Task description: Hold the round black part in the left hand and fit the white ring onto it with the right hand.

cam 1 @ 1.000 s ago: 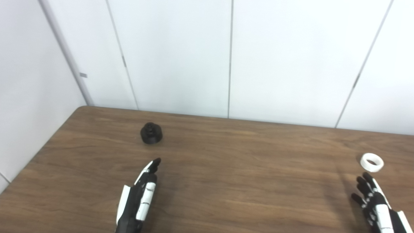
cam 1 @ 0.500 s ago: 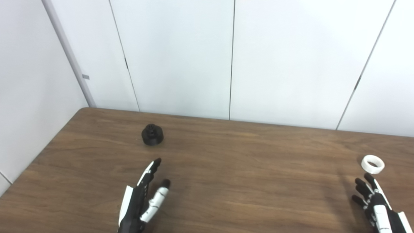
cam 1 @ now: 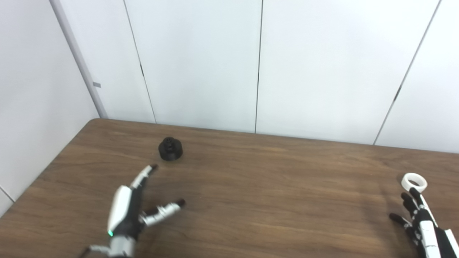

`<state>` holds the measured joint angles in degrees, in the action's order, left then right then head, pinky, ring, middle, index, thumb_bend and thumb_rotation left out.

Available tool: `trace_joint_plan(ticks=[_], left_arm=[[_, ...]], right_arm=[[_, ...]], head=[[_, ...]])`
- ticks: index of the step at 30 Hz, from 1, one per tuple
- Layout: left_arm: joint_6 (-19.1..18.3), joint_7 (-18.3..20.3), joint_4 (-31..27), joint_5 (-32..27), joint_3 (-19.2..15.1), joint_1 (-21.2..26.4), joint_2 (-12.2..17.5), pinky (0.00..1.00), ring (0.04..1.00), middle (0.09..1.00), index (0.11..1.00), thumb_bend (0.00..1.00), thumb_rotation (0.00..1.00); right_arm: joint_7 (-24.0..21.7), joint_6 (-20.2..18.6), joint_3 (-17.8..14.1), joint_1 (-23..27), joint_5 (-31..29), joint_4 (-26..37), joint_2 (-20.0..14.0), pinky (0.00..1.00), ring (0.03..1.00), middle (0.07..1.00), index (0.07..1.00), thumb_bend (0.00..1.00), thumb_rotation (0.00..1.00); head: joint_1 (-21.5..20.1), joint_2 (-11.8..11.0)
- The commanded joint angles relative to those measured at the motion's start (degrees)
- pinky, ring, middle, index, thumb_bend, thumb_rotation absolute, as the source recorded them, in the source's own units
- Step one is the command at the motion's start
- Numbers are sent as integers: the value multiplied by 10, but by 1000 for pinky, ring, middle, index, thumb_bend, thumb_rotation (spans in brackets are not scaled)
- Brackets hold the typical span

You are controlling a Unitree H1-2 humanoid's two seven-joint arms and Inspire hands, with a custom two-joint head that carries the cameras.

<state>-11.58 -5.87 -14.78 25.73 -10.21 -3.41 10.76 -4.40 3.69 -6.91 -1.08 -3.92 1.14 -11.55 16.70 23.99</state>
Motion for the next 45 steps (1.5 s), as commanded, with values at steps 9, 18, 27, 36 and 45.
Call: trace_joint_plan(ticks=[9,18,27,36,45], left_arm=[[-84,20,37,-5,-27,115,77,922,948,941,899,876,328],[-88,23,142,-6,-1,183,123,914,973,949,881,943,319],[-66,9,266,12,53,241,152,966,983,936,870,1000,322],[-53,9,338,14,99,284,163,1000,1000,959,872,1000,310],[-51,6,379,37,135,313,173,1000,1000,974,859,1000,343]], right_arm=[[-6,5,7,-14,-5,-24,5,1000,984,958,984,489,1000],[-3,7,8,-18,-1,-20,8,1000,975,950,976,464,1000],[-3,4,9,-22,4,-19,6,1000,970,946,977,478,1000],[-3,13,11,-21,9,-24,5,1000,961,944,978,472,1000],[2,11,13,-22,17,-23,7,1000,961,929,973,474,1000]], head=[[-2,3],[-4,6],[-6,7],[-6,7],[-10,5]])
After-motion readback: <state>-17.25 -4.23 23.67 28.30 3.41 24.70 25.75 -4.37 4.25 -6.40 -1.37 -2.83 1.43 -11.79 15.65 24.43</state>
